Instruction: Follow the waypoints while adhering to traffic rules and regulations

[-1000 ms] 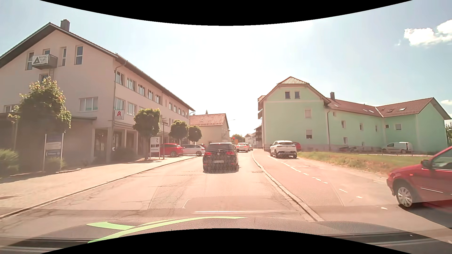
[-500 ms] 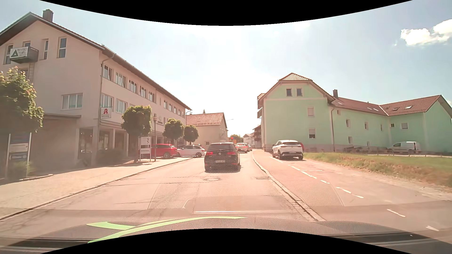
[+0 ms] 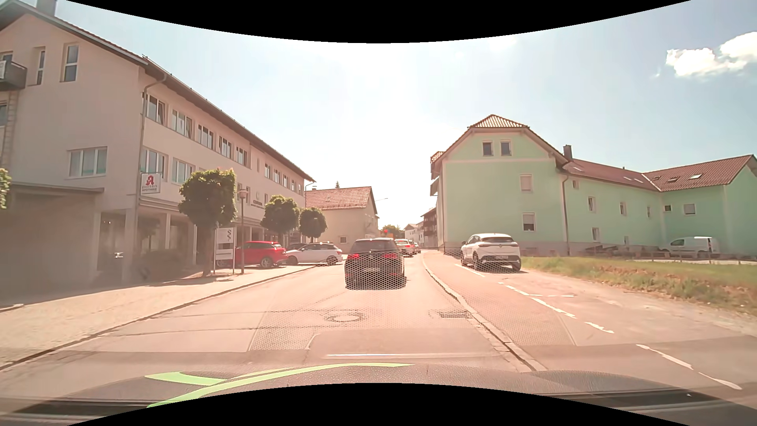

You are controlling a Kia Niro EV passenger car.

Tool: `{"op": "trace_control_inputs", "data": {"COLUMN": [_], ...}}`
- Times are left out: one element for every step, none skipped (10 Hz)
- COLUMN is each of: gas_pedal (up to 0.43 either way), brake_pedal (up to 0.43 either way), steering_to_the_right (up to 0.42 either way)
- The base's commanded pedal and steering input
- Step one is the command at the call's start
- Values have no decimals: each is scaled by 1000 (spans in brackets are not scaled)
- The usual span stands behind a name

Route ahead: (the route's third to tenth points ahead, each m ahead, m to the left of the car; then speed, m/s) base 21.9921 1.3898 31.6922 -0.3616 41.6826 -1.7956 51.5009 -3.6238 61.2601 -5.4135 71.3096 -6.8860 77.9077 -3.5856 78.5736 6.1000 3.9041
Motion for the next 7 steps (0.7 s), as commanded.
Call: {"op": "trace_control_inputs", "data": {"gas_pedal": [39,28,20,8,0,0,0], "brake_pedal": [0,0,0,0,0,0,0], "steering_to_the_right": [18,18,18,18,18,18,18]}}
